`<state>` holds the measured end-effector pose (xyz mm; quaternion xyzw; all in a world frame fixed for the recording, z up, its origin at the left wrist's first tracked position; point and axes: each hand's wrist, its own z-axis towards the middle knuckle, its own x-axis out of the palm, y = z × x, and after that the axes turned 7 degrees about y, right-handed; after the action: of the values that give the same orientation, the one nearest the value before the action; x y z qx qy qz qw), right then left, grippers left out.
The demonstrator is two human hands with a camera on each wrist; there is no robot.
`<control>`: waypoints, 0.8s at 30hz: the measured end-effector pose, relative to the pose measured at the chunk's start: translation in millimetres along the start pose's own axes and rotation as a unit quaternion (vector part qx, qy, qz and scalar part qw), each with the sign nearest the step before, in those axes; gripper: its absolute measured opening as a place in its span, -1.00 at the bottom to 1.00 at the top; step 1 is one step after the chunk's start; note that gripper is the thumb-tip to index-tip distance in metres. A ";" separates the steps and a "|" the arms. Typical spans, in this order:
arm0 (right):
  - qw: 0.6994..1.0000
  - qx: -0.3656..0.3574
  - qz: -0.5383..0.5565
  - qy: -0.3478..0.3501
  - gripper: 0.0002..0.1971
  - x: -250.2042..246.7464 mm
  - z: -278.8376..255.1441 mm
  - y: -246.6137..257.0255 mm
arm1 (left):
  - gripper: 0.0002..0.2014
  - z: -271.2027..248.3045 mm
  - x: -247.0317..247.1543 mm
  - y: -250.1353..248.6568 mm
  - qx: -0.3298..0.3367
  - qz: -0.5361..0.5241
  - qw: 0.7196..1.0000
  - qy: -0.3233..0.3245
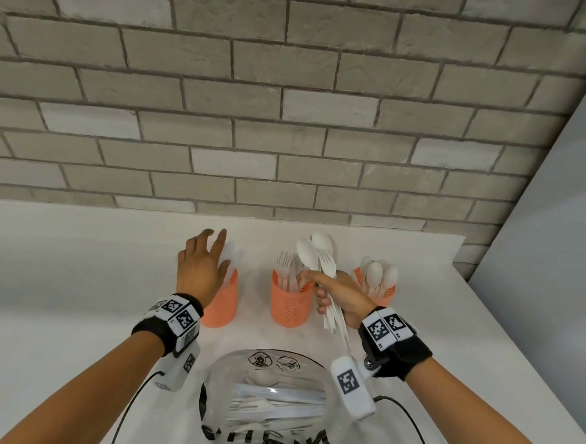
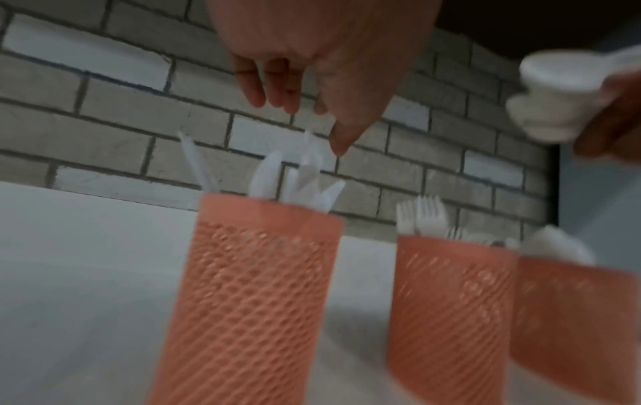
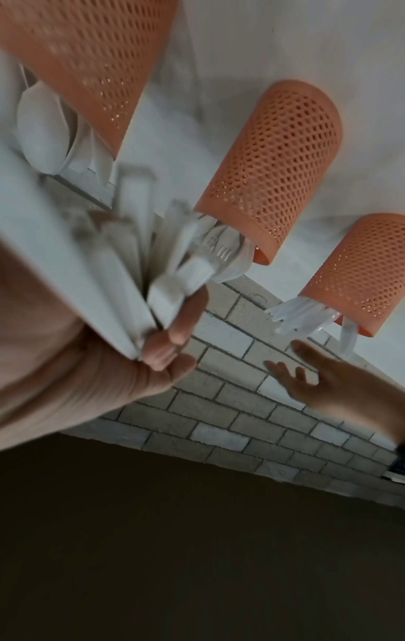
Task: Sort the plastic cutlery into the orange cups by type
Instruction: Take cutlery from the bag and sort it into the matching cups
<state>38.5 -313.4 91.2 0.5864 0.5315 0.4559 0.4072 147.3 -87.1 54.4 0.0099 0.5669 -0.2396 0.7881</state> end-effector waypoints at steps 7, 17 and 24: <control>0.973 -0.105 -0.105 -0.175 -0.84 12.3 4.2 -2.0 | -0.85 -5.1 -45.5 -69.8 0.004 -0.350 0.935 0.065; 0.942 -0.161 -0.175 -0.238 -0.80 24.7 -1.1 -5.5 | -0.96 -25.2 -49.0 -135.9 -0.038 -0.513 0.843 0.156; 0.960 -0.133 -0.161 -0.187 -0.54 16.9 -11.4 -9.1 | -0.84 -26.3 -56.4 -139.8 -0.072 -0.588 0.792 0.148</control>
<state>25.5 -295.7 87.0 0.5082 0.4677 0.3329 0.6419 55.9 -182.6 131.5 -0.3472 0.5885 -0.6110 0.3998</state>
